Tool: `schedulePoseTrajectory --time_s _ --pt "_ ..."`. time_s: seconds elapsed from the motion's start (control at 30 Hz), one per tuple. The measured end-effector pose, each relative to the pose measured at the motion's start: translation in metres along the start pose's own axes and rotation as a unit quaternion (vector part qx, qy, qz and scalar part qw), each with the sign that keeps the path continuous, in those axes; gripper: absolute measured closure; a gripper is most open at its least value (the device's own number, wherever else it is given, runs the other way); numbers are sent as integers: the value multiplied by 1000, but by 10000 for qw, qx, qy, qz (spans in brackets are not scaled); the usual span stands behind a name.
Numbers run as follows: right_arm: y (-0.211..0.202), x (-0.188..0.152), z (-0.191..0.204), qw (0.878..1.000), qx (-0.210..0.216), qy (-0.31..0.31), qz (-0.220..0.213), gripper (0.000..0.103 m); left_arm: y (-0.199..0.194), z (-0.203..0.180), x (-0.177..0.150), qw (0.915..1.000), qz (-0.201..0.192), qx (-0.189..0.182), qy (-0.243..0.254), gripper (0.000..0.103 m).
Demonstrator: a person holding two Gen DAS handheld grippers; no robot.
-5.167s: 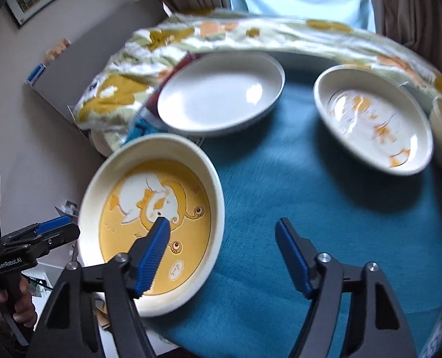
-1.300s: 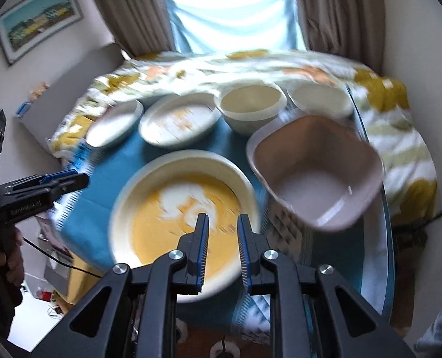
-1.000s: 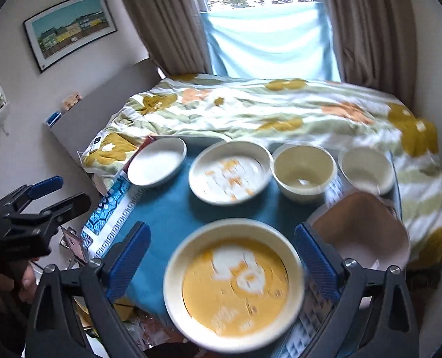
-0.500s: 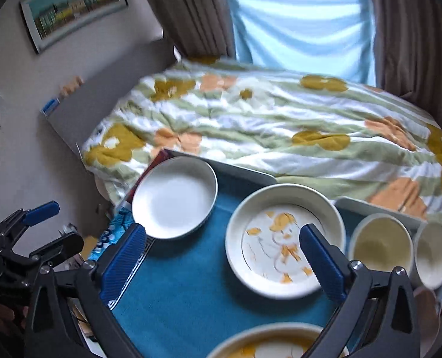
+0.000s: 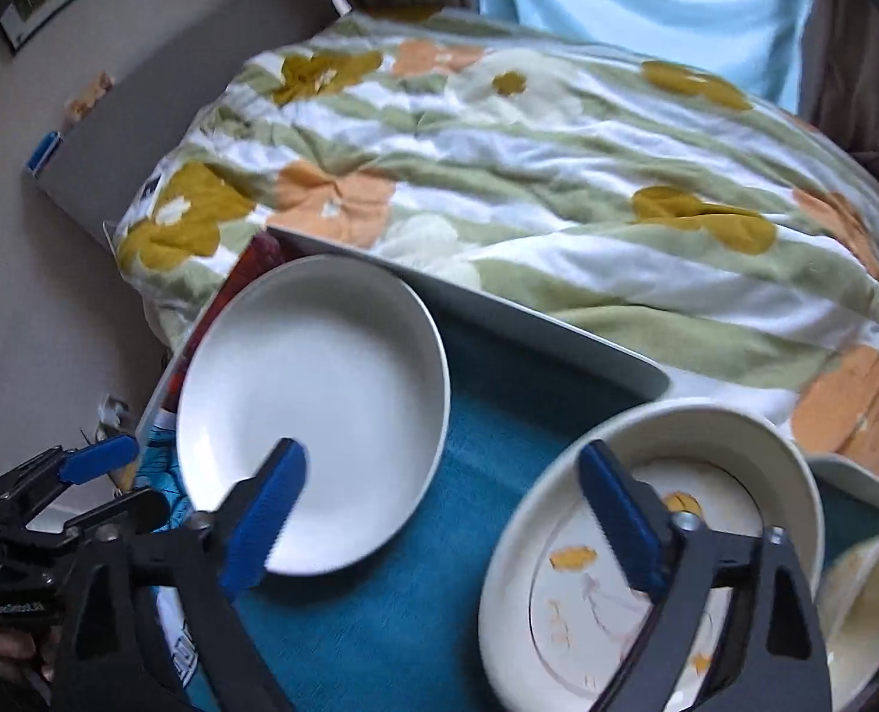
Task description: Organize plates and bowls
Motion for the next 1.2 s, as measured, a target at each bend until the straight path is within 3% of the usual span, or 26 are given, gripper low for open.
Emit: schedulePoseTrajectory --time_s 0.27,0.57,1.2 --pt "43 5 4 9985 204 -369 345 50 32 26 1 9988 97 108 -460 53" --pt "55 8 9 9970 403 -520 414 84 46 45 0 9961 241 480 -700 87" --pt "51 11 10 9974 375 -534 316 86 45 43 0 9961 291 566 -617 88"
Point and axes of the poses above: each gripper's, at about its wrist camera, not at the fingertips, and y roughly the way its jaws point, z to its left, x to its top, the point moved 9 cm from there along y, roughly the way its jaws point, and after that the axes turned 7 degrees about y, right-handed, at the moved point
